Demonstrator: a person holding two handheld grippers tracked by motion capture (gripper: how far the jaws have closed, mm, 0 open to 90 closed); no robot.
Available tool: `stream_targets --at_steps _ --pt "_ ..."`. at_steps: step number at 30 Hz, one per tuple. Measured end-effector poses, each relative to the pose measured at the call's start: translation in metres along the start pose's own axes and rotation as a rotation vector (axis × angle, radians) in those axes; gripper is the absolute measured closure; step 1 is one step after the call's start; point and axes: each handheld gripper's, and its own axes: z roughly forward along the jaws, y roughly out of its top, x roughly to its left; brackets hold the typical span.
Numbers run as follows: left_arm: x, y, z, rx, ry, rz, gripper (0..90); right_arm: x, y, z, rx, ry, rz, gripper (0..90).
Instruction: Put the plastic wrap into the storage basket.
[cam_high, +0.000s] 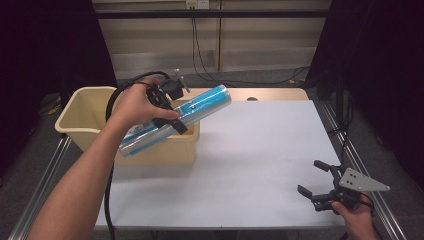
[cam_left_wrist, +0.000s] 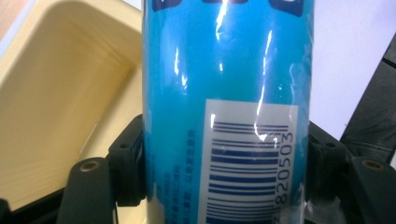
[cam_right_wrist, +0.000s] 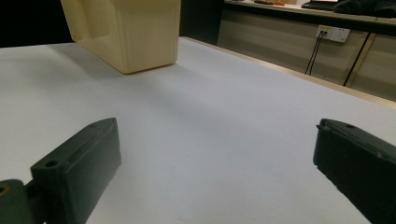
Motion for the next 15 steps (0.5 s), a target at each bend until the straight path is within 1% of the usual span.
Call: stream_targets --at_steps 2,6,7,9,10,13,14,15 --pt "0.001 0.001 0.000 -0.001 0.006 -0.006 32.1 0.000 0.000 0.000 -0.001 0.000 -0.002 0.6" --pt "0.004 0.004 0.002 0.012 0.016 0.004 32.1 0.000 0.000 0.000 0.000 0.001 -0.003 0.6" --pt "0.005 0.004 0.002 0.015 0.020 0.015 32.1 0.000 0.000 0.000 0.001 0.002 -0.001 0.6" --pt "0.006 0.005 0.002 0.017 0.021 0.021 32.1 0.000 0.000 0.000 0.002 0.003 -0.002 0.6" --pt "0.007 0.005 0.003 0.013 0.014 0.017 32.1 0.000 -0.001 0.000 -0.004 0.004 0.000 0.6" --pt "0.009 0.006 0.003 0.008 0.026 0.015 32.1 -0.001 -0.001 0.000 -0.004 0.003 0.000 0.6" --pt "0.011 0.007 0.003 0.015 0.032 0.024 32.1 -0.001 0.000 0.000 -0.005 0.002 -0.001 0.6" --pt "0.011 0.007 0.003 0.015 0.032 0.024 32.1 -0.001 0.000 0.000 -0.005 0.002 -0.001 0.6"
